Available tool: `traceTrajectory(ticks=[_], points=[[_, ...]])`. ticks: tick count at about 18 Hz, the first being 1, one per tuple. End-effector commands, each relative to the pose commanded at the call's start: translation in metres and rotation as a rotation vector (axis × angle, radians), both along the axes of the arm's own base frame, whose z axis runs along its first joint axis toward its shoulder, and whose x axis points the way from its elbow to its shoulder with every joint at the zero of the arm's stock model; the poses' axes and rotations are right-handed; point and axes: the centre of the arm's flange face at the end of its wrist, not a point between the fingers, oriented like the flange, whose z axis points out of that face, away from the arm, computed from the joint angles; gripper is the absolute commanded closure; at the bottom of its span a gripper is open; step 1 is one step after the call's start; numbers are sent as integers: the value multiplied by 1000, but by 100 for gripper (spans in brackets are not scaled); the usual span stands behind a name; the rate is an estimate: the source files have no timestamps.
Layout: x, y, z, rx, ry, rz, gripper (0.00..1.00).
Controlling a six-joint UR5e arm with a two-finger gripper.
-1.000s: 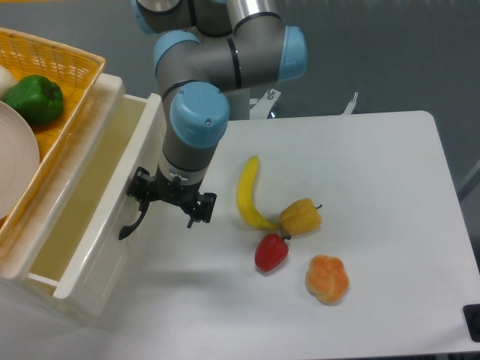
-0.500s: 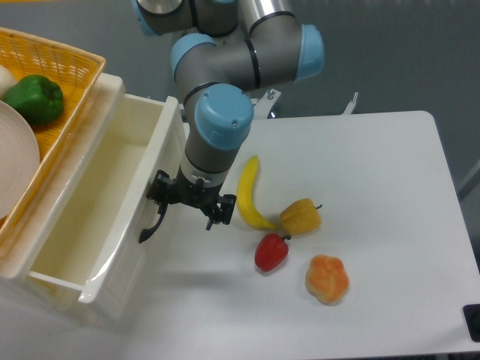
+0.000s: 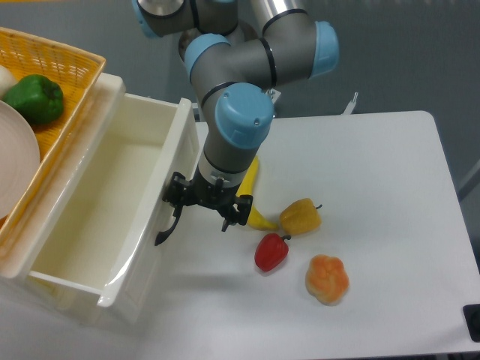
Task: Slide the top white drawer open
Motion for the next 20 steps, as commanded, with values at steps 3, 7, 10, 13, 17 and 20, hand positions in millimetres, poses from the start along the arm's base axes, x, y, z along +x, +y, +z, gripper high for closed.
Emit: traceTrajectory(ticks=[3,7,10,13,17,20], points=[[-7,-3,-4,-3,-5,11,0],[-15,-4,-6,-3,-7,20,0],[-22,-3,-4,0,-2,26,0],[-29,-7,-5,1,-4,38,0],[-32,-7,-2,7,-4,43,0],[-36,-8,-4,17,-19,52,0]])
